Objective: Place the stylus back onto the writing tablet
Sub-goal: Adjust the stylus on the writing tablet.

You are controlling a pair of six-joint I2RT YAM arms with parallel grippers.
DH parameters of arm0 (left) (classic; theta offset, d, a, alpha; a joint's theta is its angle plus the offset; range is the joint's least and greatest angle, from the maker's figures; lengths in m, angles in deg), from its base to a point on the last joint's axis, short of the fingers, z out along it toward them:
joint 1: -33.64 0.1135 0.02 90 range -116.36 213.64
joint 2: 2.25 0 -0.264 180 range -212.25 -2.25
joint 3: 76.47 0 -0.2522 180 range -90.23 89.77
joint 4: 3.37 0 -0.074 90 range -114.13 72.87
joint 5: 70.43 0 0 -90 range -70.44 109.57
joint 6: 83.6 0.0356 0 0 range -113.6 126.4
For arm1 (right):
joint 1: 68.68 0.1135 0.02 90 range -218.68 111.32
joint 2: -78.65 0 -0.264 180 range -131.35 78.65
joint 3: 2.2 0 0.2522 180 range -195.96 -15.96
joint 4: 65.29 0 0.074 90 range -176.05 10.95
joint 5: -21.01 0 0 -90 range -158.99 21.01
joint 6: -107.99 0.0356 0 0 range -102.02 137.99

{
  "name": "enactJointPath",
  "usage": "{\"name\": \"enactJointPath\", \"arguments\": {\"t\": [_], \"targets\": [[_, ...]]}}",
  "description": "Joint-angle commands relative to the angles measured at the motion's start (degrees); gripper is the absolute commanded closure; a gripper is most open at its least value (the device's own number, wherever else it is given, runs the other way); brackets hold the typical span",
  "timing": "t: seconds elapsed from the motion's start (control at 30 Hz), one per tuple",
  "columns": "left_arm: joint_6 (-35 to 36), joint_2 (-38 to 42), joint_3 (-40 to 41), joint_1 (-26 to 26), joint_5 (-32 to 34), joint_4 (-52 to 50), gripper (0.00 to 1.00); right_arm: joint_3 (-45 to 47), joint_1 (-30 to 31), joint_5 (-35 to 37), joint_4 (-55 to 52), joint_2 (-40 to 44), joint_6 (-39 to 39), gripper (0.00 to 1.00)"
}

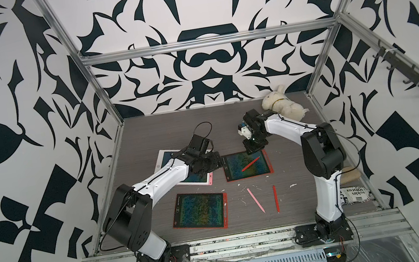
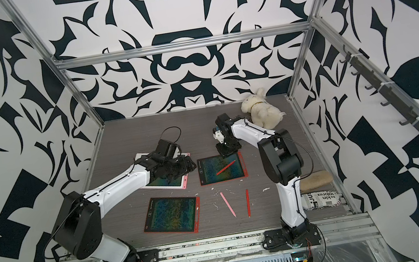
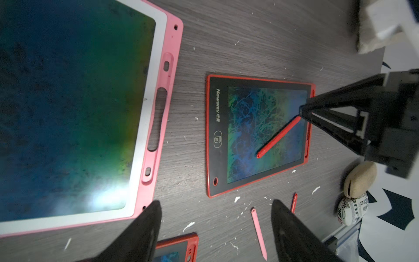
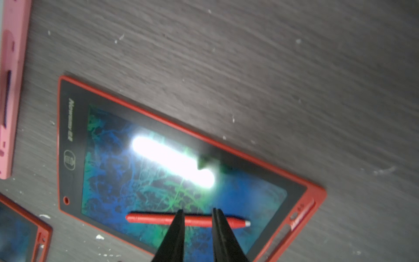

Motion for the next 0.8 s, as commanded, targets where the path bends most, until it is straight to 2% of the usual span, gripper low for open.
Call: {"name": "enactJointPath", "arguments": {"t": [0.0, 0.1, 0.23, 0.77], "targets": [[-0.1, 2.75, 1.53, -0.23, 1.57, 1.15, 0.22, -4.15, -0.18, -0.27, -2.93, -1.1, -0.09, 0.87], [-0.26, 3.92, 2.53, -0.32, 2.01, 1.16, 0.22, -5.03, -0.18, 0.39, -4.0, -2.88, 0.13, 0.94], [-0.36, 4.23, 3.34, -0.4, 2.29, 1.18, 0.22, -3.4, -0.18, 1.51, -3.21, -2.97, 1.11, 0.98], [1.0, 0.97, 1.86, -1.02, 0.45, -0.52, 0.24, 4.82, -0.36, 2.93, -2.0, -0.25, 2.54, 1.0]]}}
